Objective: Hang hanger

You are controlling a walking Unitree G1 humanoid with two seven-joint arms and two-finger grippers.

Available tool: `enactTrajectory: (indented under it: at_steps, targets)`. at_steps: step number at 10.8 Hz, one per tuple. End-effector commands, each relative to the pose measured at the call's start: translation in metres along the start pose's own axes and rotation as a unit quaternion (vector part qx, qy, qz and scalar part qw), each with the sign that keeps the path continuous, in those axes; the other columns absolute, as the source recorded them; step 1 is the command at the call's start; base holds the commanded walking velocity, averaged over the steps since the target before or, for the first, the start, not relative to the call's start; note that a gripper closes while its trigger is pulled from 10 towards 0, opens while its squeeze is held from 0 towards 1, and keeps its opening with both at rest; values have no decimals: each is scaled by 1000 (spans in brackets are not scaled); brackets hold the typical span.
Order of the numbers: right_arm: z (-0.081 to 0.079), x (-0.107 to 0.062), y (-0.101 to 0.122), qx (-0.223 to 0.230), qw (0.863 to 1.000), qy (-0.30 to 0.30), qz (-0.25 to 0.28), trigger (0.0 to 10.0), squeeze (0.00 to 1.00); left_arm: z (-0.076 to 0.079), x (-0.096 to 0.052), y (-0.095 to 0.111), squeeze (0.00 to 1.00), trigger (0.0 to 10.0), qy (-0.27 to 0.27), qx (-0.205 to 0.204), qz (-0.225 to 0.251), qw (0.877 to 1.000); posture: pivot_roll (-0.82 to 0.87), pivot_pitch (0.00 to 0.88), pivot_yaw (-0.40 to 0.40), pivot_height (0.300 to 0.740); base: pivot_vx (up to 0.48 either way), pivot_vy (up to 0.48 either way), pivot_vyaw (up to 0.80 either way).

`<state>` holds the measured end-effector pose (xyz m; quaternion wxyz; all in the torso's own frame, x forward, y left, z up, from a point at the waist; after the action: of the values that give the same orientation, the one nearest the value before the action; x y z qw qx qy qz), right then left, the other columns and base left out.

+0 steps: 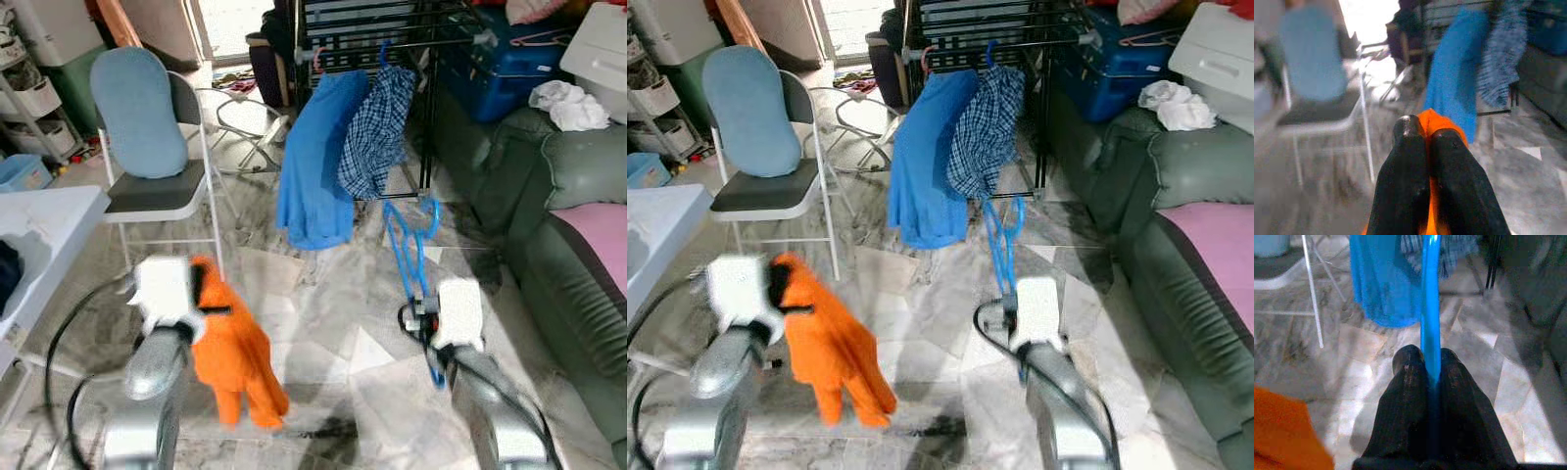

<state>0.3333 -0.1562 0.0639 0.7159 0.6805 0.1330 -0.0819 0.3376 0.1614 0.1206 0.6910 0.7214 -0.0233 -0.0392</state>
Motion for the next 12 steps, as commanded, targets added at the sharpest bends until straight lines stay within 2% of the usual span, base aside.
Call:
enactTrajectory:
  at_steps: [1, 2, 3, 4, 6, 7, 8, 9, 10, 11, 12]
  targets:
    - [1, 5, 12, -8, 1000, 2, 19, 10000, 0, 11, 7, 31, 0, 10000, -42, 28, 51, 997, -94, 3, 92, 740, 0, 0, 0]
    - [7, 8, 23, -18, 999, -3, 32, 10000, 0, 26, 10, 47, 0, 10000, -106, 78, 73, 989, -98, 3, 103, 740, 0, 0, 0]
    - [13, 11, 31, -18, 999, -10, 44, 10000, 0, 46, 7, 49, 0, 10000, -199, 161, 75, 964, -101, 2, 112, 740, 0, 0, 0]
    - [12, 11, 35, -15, 999, -6, 52, 10000, 0, 51, 6, 45, 0, 10000, -241, 219, 73, 943, -103, 0, 119, 740, 0, 0, 0]
    - [1, 13, 56, -40, 996, 37, 71, 10000, 0, 39, 26, 48, 0, 10000, -259, 312, 82, 910, -112, 2, 130, 740, 0, 0, 0]
    - [-1, 12, 62, -37, 994, 63, 77, 10000, 0, 28, 41, 50, 0, 10000, -253, 372, 84, 889, -124, 3, 135, 740, 0, 0, 0]
    - [-2, 9, 62, -44, 991, 101, 71, 10000, 0, 22, 50, 54, 0, 10000, -243, 406, 86, 877, -123, 0, 136, 740, 0, 0, 0]
    - [6, 8, 65, -49, 990, 105, 76, 10000, 0, 20, 62, 64, 0, 10000, -228, 444, 99, 861, -127, 0, 138, 740, 0, 0, 0]
    - [14, 11, 68, -57, 991, 90, 77, 10000, 0, 16, 74, 68, 0, 10000, -209, 482, 92, 846, -133, 0, 140, 740, 0, 0, 0]
    - [16, 13, 71, -63, 991, 80, 82, 10000, 0, 9, 85, 65, 0, 10000, -185, 504, 67, 841, -134, 0, 141, 740, 0, 0, 0]
    - [11, 13, 71, -63, 990, 90, 82, 10000, 0, 13, 87, 69, 0, 10000, -193, 524, 86, 825, -131, 0, 145, 740, 0, 0, 0]
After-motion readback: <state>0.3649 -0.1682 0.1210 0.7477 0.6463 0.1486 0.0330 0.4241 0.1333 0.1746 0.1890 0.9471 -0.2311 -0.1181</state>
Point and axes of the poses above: a point about 5 cm out from each wrist's last joint towards the gripper, its own x axis pointing out of the wrist towards the gripper, its own y axis along the axis of the wrist's last joint, z = x × y, the point moved 6 cm from there along x, pointing out of the wrist towards the gripper, and after that the axes turned 1 degree about -x, right-handed, at the moved point
